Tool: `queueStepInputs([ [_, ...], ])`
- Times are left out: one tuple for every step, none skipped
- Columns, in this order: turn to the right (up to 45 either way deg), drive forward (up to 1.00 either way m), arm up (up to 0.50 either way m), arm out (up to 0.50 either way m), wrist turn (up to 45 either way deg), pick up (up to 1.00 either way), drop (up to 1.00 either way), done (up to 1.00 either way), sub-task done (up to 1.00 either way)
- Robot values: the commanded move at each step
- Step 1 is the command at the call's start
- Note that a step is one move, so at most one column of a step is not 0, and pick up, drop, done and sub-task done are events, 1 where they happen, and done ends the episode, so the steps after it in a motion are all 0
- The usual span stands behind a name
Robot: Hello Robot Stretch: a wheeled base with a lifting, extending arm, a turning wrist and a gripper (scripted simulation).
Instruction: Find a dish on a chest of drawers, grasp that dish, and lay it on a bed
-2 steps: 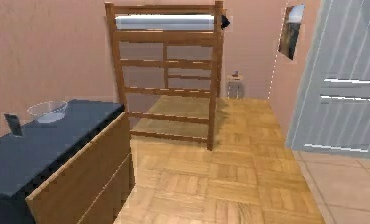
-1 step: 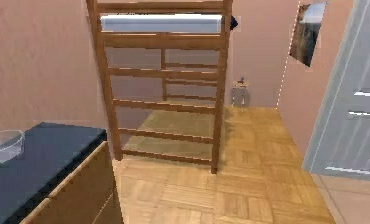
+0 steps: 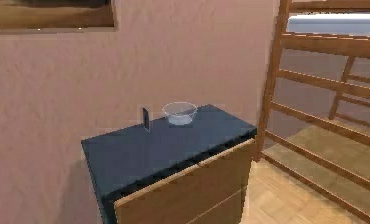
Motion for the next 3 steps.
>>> queueStepInputs([
  [-45.0,0.0,0.0,0.0,0.0,0.0,0.0,0.0,0.0],
  [-42.0,0.0,0.0,0.0,0.0,0.0,0.0,0.0,0.0],
  [45.0,0.0,0.0,0.0,0.0,0.0,0.0,0.0,0.0],
])
